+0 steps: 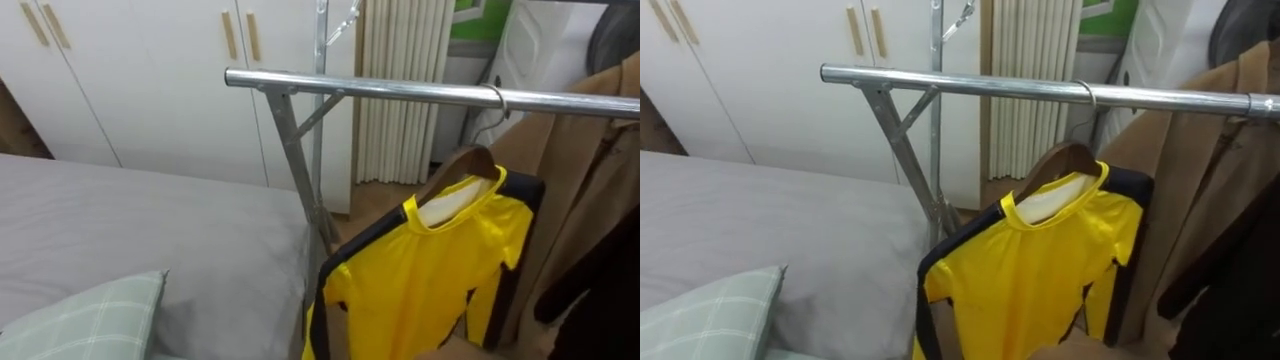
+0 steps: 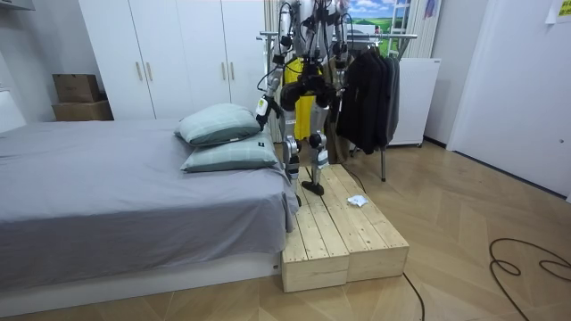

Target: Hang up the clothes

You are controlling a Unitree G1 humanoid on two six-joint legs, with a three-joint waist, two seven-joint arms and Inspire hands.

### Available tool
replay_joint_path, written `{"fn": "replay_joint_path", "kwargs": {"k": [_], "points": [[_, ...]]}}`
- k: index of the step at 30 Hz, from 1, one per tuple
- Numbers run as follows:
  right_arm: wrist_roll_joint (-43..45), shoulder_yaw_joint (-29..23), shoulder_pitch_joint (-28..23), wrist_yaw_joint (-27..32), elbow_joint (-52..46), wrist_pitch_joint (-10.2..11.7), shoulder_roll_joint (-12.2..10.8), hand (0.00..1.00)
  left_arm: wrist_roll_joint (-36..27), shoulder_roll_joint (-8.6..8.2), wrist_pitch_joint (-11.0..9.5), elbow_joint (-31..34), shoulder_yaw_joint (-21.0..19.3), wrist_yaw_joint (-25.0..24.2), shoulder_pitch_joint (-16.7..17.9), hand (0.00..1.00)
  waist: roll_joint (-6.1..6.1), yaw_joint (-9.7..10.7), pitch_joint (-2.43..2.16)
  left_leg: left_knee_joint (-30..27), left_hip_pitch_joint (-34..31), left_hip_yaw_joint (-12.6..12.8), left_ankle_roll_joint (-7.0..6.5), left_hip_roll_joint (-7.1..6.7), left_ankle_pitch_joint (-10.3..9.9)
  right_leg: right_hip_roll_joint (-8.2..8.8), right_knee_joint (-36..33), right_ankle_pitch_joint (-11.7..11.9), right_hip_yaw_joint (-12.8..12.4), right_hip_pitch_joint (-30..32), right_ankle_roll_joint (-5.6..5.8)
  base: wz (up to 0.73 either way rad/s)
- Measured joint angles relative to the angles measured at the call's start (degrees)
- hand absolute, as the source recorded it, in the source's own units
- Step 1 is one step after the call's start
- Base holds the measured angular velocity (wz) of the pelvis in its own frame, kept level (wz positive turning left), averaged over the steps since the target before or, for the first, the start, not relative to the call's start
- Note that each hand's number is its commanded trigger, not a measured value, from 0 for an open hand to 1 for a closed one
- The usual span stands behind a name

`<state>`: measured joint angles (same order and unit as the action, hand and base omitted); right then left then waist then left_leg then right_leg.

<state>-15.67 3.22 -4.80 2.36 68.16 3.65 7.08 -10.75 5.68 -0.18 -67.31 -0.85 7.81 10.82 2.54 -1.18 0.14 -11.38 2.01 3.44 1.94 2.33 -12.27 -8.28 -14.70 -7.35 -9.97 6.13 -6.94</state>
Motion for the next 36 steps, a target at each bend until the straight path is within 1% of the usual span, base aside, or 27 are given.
{"fn": "replay_joint_path", "kwargs": {"k": [4, 5, 6, 7, 8, 10, 11, 13, 14, 16, 17, 18, 19, 20, 21, 22, 24, 25, 27, 28, 29, 30, 31, 32, 33, 34, 36], "points": [[0.35, 0.01, 0.27, 0.00, 0.67, 0.09, 0.05, 0.00, 0.04, -0.23, -2.49, 0.04, 0.10, -0.63, 0.27, 0.00, -0.05, -0.43, 0.00, -0.36, -1.41, -0.24, 0.43, -0.10, 0.57, 1.03, -1.09, -1.16, 3.48, 0.74, -0.46, 0.54], [0.34, 0.02, 0.23, 0.00, 0.82, 0.10, 0.14, 0.00, 0.17, -0.23, -2.89, 0.04, 0.08, -0.74, 0.23, 0.00, 0.20, -0.51, -0.10, -0.59, -1.90, 0.69, 0.72, 0.06, 1.00, 1.49, -1.07, -1.28, 5.04, 0.75, -0.70, 0.73], [0.35, 0.04, 0.24, 0.00, 1.16, 0.16, 0.26, 0.00, 0.18, -0.19, -2.98, 0.05, 0.10, -0.85, 0.24, 0.00, 0.18, -0.47, -0.07, -0.95, -2.60, 1.36, 0.85, 0.07, 1.50, 2.06, -1.05, -1.44, 6.89, 0.75, -0.94, 0.78], [0.29, 0.07, 0.22, 0.01, 1.27, 0.16, 0.31, 0.00, 0.16, -0.18, -2.98, 0.10, 0.16, -0.94, 0.11, 0.00, 0.20, -0.47, -0.06, -1.15, -2.95, 1.47, 0.90, 0.07, 1.65, 2.30, -1.03, -1.58, 7.71, 0.76, -1.07, 0.81], [0.28, 0.07, 0.22, 0.04, 1.34, 0.16, 0.41, 0.00, 0.16, -0.17, -2.97, 0.64, 0.44, -1.08, -0.08, 0.00, 0.27, -0.44, -0.06, -1.52, -3.55, 2.11, 1.04, 0.21, 2.04, 2.77, -1.00, -1.84, 9.39, 0.74, -1.32, 0.79], [0.43, 0.14, 0.27, 0.03, 1.52, 0.68, 0.67, 0.00, 0.19, -0.22, -2.95, 1.07, 0.58, -1.36, -0.37, 0.00, 0.43, -0.44, 0.10, -2.54, -5.15, 4.91, 1.04, 0.65, 3.03, 3.83, -0.81, -2.20, 13.02, 0.76, -1.90, 0.89], [0.51, 0.15, 0.32, 0.03, 1.55, 0.69, 0.78, 0.00, 0.18, -0.22, -2.91, 1.06, 0.58, -1.54, -0.50, 0.00, 0.31, -0.38, 0.19, -3.25, -5.59, 5.77, 1.04, 1.11, 3.03, 4.12, -0.74, -2.36, 13.83, 0.77, -2.01, 0.84], [0.58, 0.14, 0.44, 0.02, 1.66, 0.64, 0.89, 0.00, 0.26, 0.20, -2.83, 1.03, 0.45, -2.22, -0.79, 0.00, 0.38, -0.01, 0.16, -9.39, -6.37, 12.15, 0.38, 3.36, 1.75, 5.36, -1.07, -3.24, 17.76, 0.56, -2.34, 0.92], [0.58, 0.15, 0.51, 0.02, 1.64, 0.64, 0.93, 0.00, 0.52, 0.42, -2.73, 1.01, 0.46, -2.24, -0.83, 0.00, 0.40, 0.23, 0.17, -10.63, -6.31, 13.22, 0.47, 4.02, 1.53, 5.49, -1.09, -3.39, 18.67, 0.50, -2.39, 1.00], [0.58, 0.71, 0.88, -0.03, 1.64, 0.56, 1.23, 0.00, 1.92, 1.55, -2.18, 0.91, 0.41, -2.60, -0.69, 0.00, 0.46, 1.09, 0.31, -15.45, -6.01, 17.31, 1.05, 6.89, 0.81, 6.43, -1.37, -3.97, 23.36, 0.38, -2.93, 1.09], [0.53, 0.79, 0.89, -0.02, 1.63, 0.51, 1.29, 0.00, 2.29, 1.87, -2.06, 0.95, 0.41, -2.76, -0.70, 0.00, 0.43, 1.22, 0.33, -16.67, -5.81, 18.28, 1.11, 7.29, 0.77, 6.67, -1.55, -4.11, 24.54, 0.14, -3.04, 1.08], [0.47, 1.30, 1.04, -0.04, 1.63, 0.50, 1.54, 0.00, 2.86, 2.34, -1.63, 1.06, 0.43, -3.01, -0.77, 0.00, 0.30, 1.21, 0.49, -18.85, -5.21, 20.45, 1.02, 8.27, 0.66, 7.21, -2.08, -4.64, 26.74, -0.16, -3.17, 1.12], [0.44, 1.27, 1.18, -0.04, 1.08, 0.42, 1.73, 0.00, 4.42, 2.61, -1.21, 1.05, 0.43, -3.04, -0.95, 0.00, 0.32, 1.71, 0.49, -19.97, -4.80, 21.22, 0.69, 8.72, 0.21, 7.79, -2.39, -5.19, 29.58, -0.16, -3.10, 1.20], [0.43, 1.26, 1.23, -0.05, 0.59, 0.40, 1.76, 0.00, 5.25, 2.73, -0.99, 1.04, 0.48, -3.04, -1.16, 0.00, 0.32, 2.10, 0.56, -20.05, -4.64, 21.55, 0.94, 8.99, -0.04, 8.13, -2.56, -5.39, 31.02, -0.14, -3.06, 1.31], [0.20, 1.29, 1.66, -0.09, 0.11, 0.47, 1.74, 0.00, 6.76, 2.95, -0.64, 1.04, 0.49, -3.04, -1.32, 0.00, 0.30, 2.65, 0.83, -19.91, -4.25, 22.21, 1.53, 8.97, -0.83, 8.68, -3.14, -5.94, 33.72, -0.07, -2.99, 1.02], [0.19, 1.28, 1.78, -0.11, 0.16, 0.53, 1.70, 0.00, 7.31, 2.95, -0.58, 1.06, 0.49, -3.02, -1.34, 0.00, 0.30, 2.77, 0.83, -19.77, -3.99, 22.45, 1.70, 9.03, -1.32, 8.78, -3.19, -6.16, 34.85, -0.05, -2.95, 1.20], [0.19, 1.18, 1.99, -0.09, 0.30, 0.64, 1.56, 0.00, 8.58, 3.17, -0.50, 1.04, 1.24, -2.82, -1.29, 0.00, 0.08, 3.36, 0.99, -15.78, -2.27, 23.17, 2.09, 8.37, -3.00, 9.08, -3.21, -7.26, 38.81, -0.10, -1.79, 1.10], [0.21, 1.18, 2.07, -0.09, 0.33, 0.63, 1.57, 0.00, 8.68, 3.12, -0.50, 1.03, 1.30, -2.82, -1.25, 0.00, 0.08, 3.24, 0.99, -14.17, -1.99, 23.24, 2.01, 7.85, -3.44, 9.15, -3.25, -7.38, 39.59, -0.08, -1.60, 0.82], [0.25, 1.18, 2.20, -0.15, 0.34, 0.63, 1.59, 0.00, 9.14, 3.05, -0.51, 1.12, 1.19, -2.99, -1.30, 0.00, 0.02, 2.95, 0.99, -9.75, -0.63, 23.30, 1.02, 6.75, -4.81, 9.36, -3.87, -7.86, 41.93, 0.19, -0.48, 0.56], [0.27, 1.13, 2.18, -0.16, 0.38, 0.63, 1.60, 0.00, 9.20, 3.11, -0.57, 1.35, 1.13, -2.99, -1.43, 0.00, -0.11, 2.88, 0.87, -8.33, -0.49, 23.45, 1.29, 6.19, -5.77, 9.89, -4.74, -8.10, 43.10, 0.74, -0.06, 0.39], [0.24, 1.14, 2.14, -0.16, 0.37, 0.60, 1.56, 0.00, 9.21, 3.17, -0.59, 1.35, 1.09, -2.97, -1.58, 0.00, -0.11, 2.76, 0.80, -7.78, -0.48, 23.54, 1.28, 5.87, -5.74, 10.41, -5.27, -8.24, 43.30, 0.89, 0.23, 0.26], [0.27, 1.07, 1.86, -0.26, 0.32, 0.56, 1.79, 0.00, 9.15, 3.18, -0.66, 1.34, 0.76, -3.00, -1.47, 0.00, -0.61, 2.32, 0.70, -6.62, -0.36, 23.93, 1.16, 5.80, -5.81, 10.92, -5.22, -7.86, 44.22, 0.92, 1.70, 0.15], [0.27, 1.03, 1.57, -0.35, 0.39, 0.43, 1.87, 0.00, 9.09, 3.11, -0.76, 1.34, 0.25, -3.15, -1.33, 0.00, -0.52, 2.27, 0.33, -5.88, -0.31, 24.01, 1.16, 5.65, -5.81, 11.27, -5.06, -7.57, 44.95, 0.84, 2.37, 0.27], [0.33, 1.03, 1.17, -0.33, 0.42, 0.05, 1.95, 0.00, 8.68, 2.98, -1.13, 1.33, -0.37, -3.43, -1.29, 0.00, -0.47, 2.47, 0.00, -4.68, -0.27, 23.96, 1.02, 5.28, -5.71, 11.93, -4.97, -6.75, 45.82, 0.76, 3.83, 0.43], [0.43, 0.97, 0.82, -0.24, 0.43, -0.23, 2.01, 0.00, 8.47, 2.84, -1.82, 1.33, -0.81, -3.77, -1.48, 0.00, -0.41, 2.68, -0.34, -3.71, -0.22, 23.91, 0.77, 4.90, -5.55, 12.64, -4.98, -6.00, 46.76, 0.63, 4.51, 0.58], [0.40, 0.43, 0.75, -0.01, 0.51, -0.64, 2.02, 0.00, 8.46, 2.64, -2.31, 1.33, -1.21, -4.11, -1.96, 0.00, -0.44, 2.74, -0.33, -3.20, 0.18, 23.92, 0.64, 4.70, -5.21, 13.17, -4.83, -5.38, 47.72, -0.06, 4.27, 0.51], [0.50, -0.61, 0.47, 0.01, 0.72, -0.94, 2.09, 0.00, 8.49, 2.22, -2.73, 1.25, -1.38, -4.70, -2.02, 0.00, -0.23, 2.67, -0.44, -2.54, 1.13, 23.60, 0.26, 4.66, -4.08, 13.68, -4.90, -4.92, 47.92, -1.35, 4.59, 0.45]]}}
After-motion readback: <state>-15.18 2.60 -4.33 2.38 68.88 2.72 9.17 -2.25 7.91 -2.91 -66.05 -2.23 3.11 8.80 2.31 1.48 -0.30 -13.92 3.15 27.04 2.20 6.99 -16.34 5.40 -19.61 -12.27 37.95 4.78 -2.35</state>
